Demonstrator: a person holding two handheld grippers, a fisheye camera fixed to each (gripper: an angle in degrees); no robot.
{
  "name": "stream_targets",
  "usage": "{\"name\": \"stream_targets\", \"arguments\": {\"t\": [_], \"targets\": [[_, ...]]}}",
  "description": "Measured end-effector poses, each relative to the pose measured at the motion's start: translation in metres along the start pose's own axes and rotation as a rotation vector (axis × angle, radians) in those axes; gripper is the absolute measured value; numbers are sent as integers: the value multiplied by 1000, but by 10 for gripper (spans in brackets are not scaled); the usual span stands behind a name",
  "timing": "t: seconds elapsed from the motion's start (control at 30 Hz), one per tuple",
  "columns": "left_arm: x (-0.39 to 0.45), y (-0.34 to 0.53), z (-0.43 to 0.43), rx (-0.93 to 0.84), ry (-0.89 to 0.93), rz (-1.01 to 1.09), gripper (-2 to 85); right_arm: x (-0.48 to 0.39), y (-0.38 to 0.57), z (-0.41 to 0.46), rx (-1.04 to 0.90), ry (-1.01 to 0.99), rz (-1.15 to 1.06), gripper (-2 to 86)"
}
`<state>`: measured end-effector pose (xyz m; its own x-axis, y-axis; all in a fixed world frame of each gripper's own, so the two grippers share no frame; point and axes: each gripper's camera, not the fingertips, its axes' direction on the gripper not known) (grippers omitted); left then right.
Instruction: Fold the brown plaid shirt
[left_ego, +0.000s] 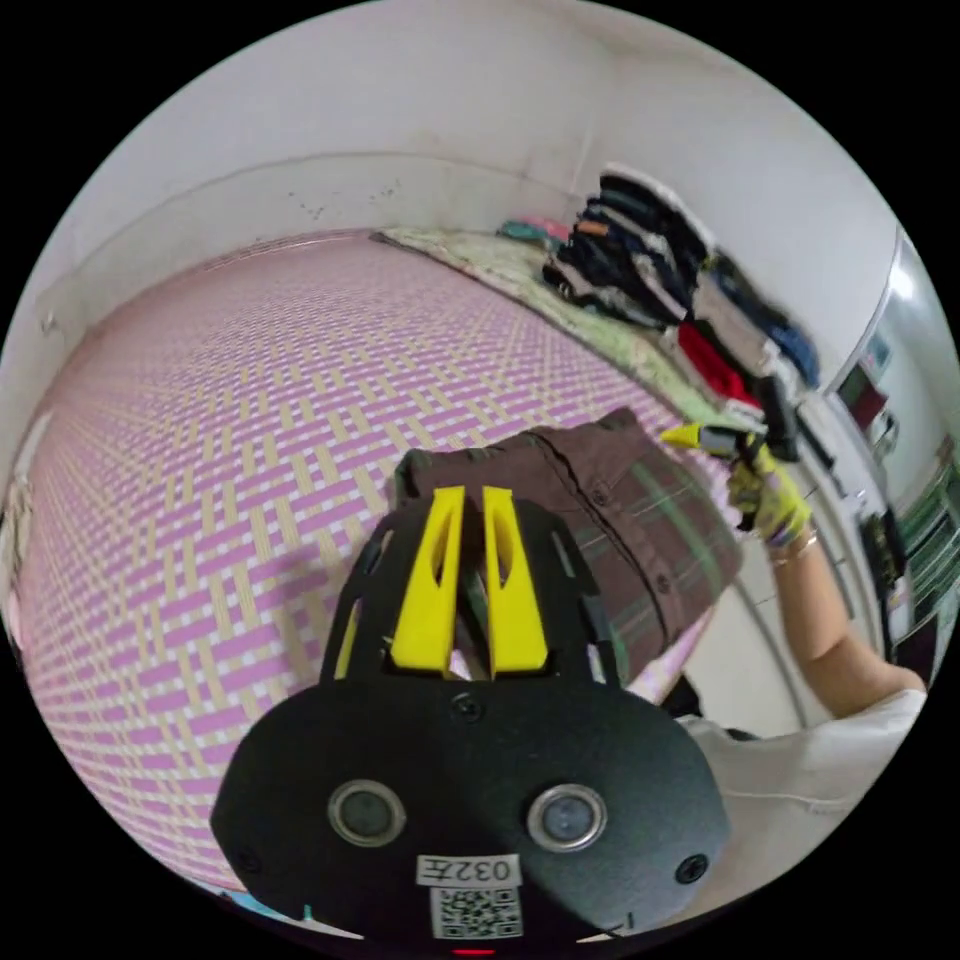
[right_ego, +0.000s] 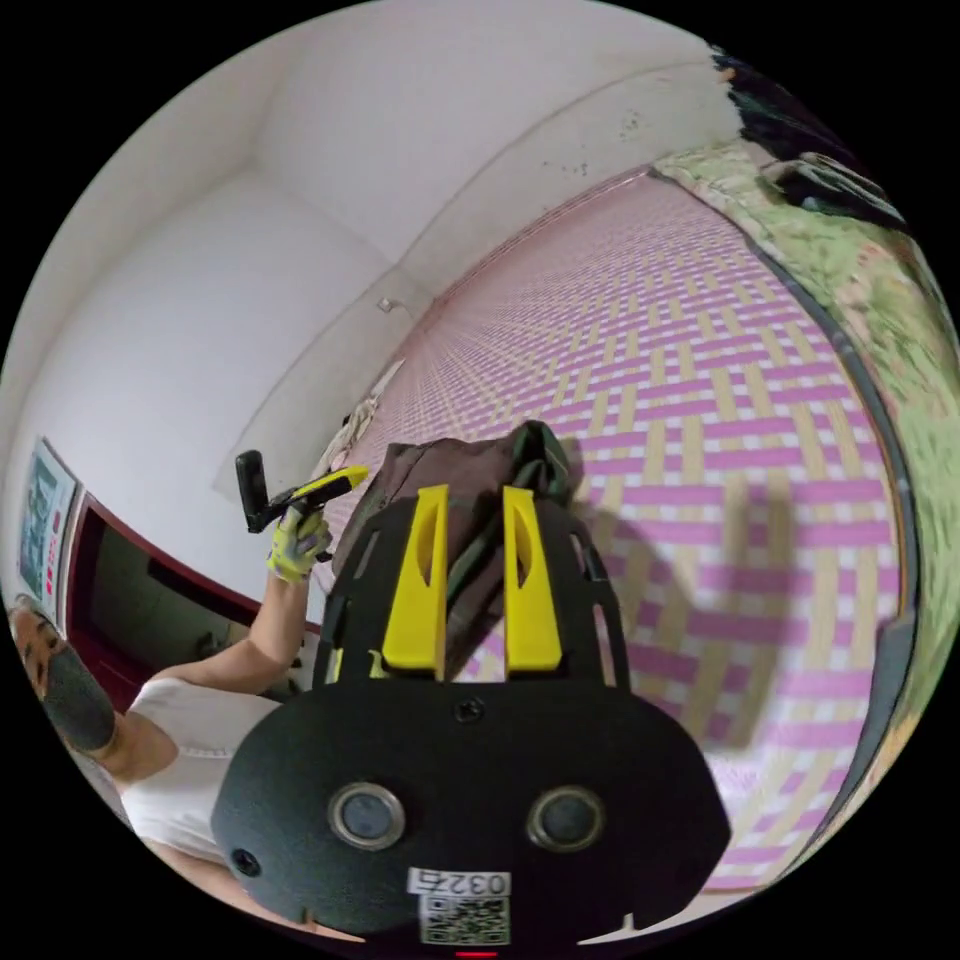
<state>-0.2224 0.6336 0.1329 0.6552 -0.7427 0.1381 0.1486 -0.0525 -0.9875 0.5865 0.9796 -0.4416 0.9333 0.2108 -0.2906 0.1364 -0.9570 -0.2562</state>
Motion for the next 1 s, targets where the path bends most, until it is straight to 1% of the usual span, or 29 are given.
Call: {"name": "stream_targets", "arguments": {"t": [0.03, 0.1, 0.17, 0.2, 0.3, 0.33, 0.4, 0.53, 0.6, 0.63, 0.67, 0.7, 0.77, 0.87, 0.93, 1.0], "targets": [[-11, 3, -7, -4, 43, -31, 54, 7, 5, -6, 0, -15, 17, 119], [-55, 14, -16, -68, 231, -141, 106, 34, 19, -17, -45, -120, 69, 142], [-81, 23, -10, -109, 346, -193, 119, 46, 25, -17, -80, -164, 92, 163], [-94, 29, -4, -141, 384, -221, 132, 49, 26, -15, -107, -180, 89, 171], [-116, 36, 2, -197, 422, -254, 159, 43, 23, -10, -147, -170, 52, 182], [-120, 36, 1, -189, 439, -257, 162, 41, 22, -8, -163, -167, 47, 184], [-134, 37, 1, -194, 532, -279, 167, 31, 21, 1, -233, -175, 31, 196], [-148, 36, -7, -198, 530, -273, 168, 11, 29, 15, -326, -110, -5, 193], [-151, 33, -9, -227, 542, -254, 170, 2, 35, 25, -383, -105, -10, 190], [-151, 33, -8, -241, 558, -246, 169, 0, 37, 28, -394, -109, -9, 190], [-150, 33, -1, -284, 624, -235, 164, -4, 42, 33, -418, -111, -13, 186], [-153, 36, 2, -294, 647, -243, 157, -6, 47, 37, -435, -93, -19, 180], [-165, 41, -1, -277, 610, -257, 135, -8, 56, 38, -430, -61, -22, 167], [-191, 57, -5, -228, 654, -314, 112, -7, 79, 40, -396, -43, -30, 133], [-207, 68, -5, -200, 692, -357, 99, -4, 95, 44, -370, -85, -40, 104], [-231, 86, -4, -165, 776, -428, 78, 8, 114, 41, -306, -185, -9, 87]]}}
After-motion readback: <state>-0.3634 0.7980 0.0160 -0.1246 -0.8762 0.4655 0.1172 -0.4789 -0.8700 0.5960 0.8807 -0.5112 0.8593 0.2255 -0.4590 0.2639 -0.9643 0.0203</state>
